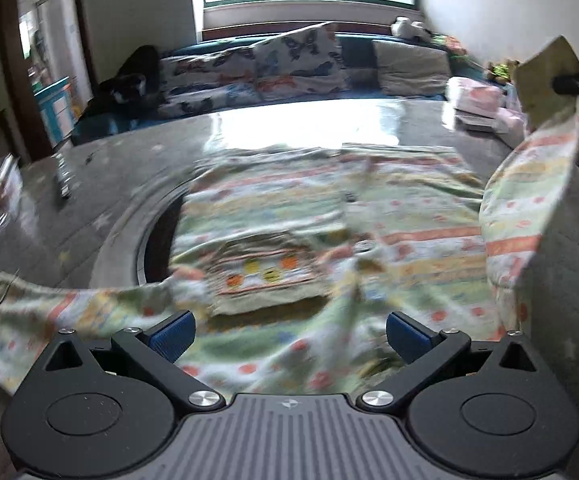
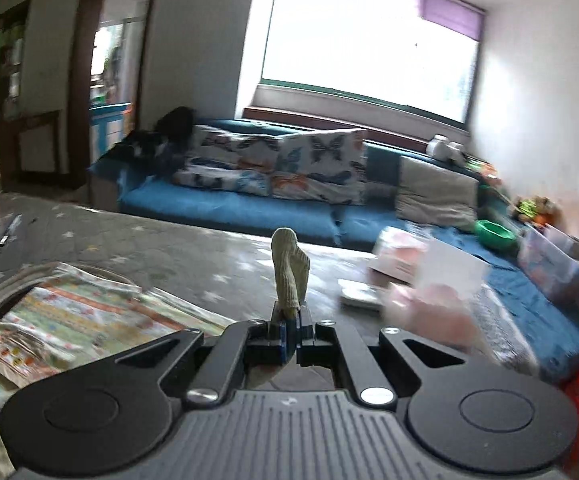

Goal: Fold clothes

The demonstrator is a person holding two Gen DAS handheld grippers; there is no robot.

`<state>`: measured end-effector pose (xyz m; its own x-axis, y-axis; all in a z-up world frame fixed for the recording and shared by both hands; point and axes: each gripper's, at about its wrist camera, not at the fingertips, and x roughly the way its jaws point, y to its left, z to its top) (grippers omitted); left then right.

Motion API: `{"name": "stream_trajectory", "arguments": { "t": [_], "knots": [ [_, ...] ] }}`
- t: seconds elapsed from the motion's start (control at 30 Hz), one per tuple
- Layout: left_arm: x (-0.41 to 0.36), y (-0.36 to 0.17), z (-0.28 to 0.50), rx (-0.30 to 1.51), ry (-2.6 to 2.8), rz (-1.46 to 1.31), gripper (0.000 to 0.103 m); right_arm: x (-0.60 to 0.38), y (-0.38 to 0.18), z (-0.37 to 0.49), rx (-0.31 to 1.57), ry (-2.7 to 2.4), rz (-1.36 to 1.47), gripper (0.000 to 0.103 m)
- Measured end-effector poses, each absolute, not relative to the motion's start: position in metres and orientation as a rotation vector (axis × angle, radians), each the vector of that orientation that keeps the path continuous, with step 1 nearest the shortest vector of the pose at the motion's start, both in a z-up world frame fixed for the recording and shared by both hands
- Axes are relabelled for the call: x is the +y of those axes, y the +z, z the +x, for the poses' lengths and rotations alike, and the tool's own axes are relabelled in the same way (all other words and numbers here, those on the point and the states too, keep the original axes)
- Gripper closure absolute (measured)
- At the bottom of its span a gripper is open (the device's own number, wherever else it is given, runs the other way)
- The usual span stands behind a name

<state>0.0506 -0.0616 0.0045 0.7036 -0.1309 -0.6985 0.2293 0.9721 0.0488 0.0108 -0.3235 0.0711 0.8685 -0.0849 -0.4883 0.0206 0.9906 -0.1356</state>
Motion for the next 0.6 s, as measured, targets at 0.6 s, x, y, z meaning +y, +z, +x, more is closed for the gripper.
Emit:
{"name": "stream_trajectory", "arguments": {
  "t": [0.6],
  "knots": [
    [-0.128, -0.013, 0.043, 0.8, -0.377, 0.272, 0.0, -0.429, -0.028, -0.099, 0.739, -0.391, 0.13, 0.082]
  ]
}}
